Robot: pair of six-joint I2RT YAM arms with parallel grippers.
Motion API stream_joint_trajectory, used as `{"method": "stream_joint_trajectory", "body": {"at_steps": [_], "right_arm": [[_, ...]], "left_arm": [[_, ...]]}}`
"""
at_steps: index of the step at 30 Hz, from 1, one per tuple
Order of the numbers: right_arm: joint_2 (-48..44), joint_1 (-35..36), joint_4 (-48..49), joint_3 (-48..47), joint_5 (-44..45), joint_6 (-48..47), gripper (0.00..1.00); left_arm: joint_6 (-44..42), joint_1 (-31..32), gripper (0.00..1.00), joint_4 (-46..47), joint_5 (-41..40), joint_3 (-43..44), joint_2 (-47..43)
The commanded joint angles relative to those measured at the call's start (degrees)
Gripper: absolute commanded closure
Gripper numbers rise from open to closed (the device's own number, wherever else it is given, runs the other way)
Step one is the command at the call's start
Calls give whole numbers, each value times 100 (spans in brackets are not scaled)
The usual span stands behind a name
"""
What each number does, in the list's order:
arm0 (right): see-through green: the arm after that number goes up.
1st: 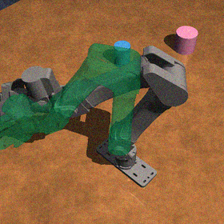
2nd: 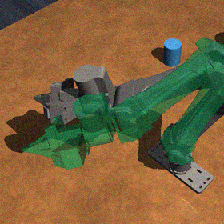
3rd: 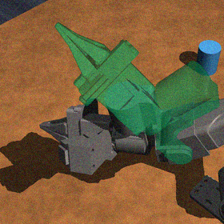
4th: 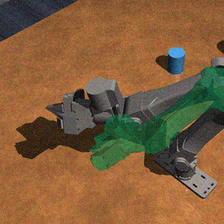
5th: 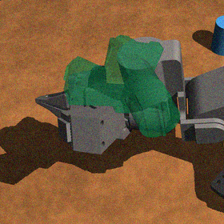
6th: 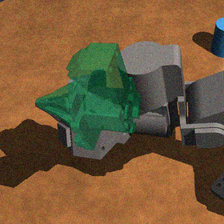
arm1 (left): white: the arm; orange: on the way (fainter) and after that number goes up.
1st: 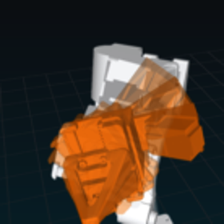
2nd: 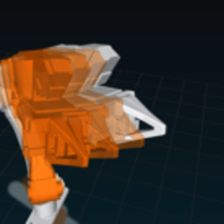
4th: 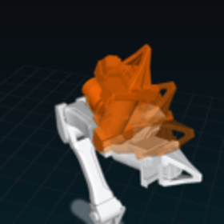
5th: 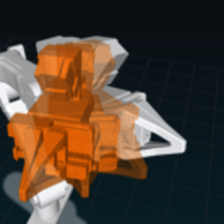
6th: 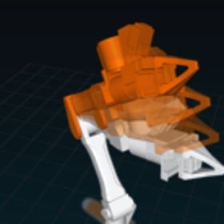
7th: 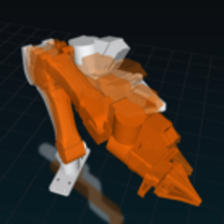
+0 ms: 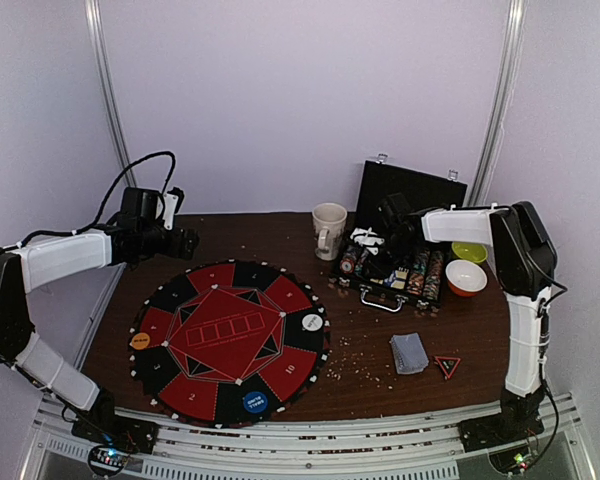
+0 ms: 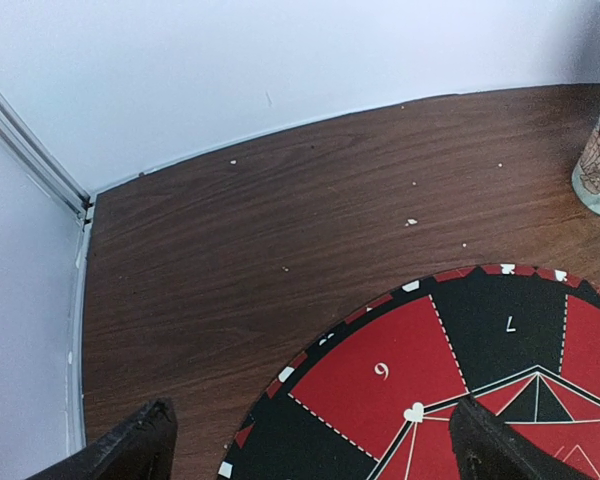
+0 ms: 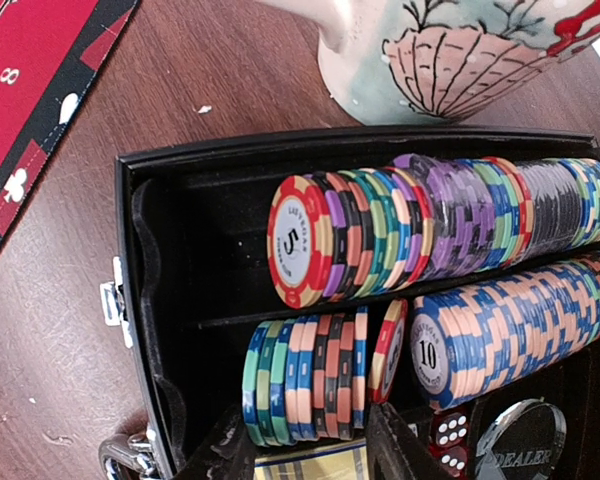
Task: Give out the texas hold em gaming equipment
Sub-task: Pick up the pile of poker chips from the chip case.
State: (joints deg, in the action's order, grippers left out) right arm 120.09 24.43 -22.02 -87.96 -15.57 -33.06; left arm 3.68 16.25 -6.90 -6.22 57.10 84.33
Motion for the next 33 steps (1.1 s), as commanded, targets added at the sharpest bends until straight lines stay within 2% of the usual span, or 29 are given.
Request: {"method": "stream_joint_trajectory", "body": {"at_steps": [1, 8, 14, 18, 21, 25, 28, 33], "right_arm": [[-27, 80, 122, 23, 168, 8, 61], [370, 80, -205, -481, 187, -87, 53], [457, 71, -151, -448, 139, -104, 52], [544, 66, -246, -498, 86, -82, 60], [531, 57, -317, -529, 63, -25, 78], [378, 62, -410, -589, 75, 126, 95], [150, 49, -395, -670, 115, 363, 100], [-304, -9, -307, -880, 2, 1099, 100]], "left_arm": [[-68, 20, 2, 244, -6, 22, 13], [-79, 27, 2, 242, -21, 23, -5], [-102, 25, 2, 242, -68, 12, -30], [-111, 23, 2, 233, -88, 19, -31], [-107, 26, 2, 233, -97, 7, -40], [-113, 25, 2, 243, -99, 3, -36], [-116, 19, 2, 241, -86, 4, -40], [-155, 27, 2, 274, -90, -20, -95]]}}
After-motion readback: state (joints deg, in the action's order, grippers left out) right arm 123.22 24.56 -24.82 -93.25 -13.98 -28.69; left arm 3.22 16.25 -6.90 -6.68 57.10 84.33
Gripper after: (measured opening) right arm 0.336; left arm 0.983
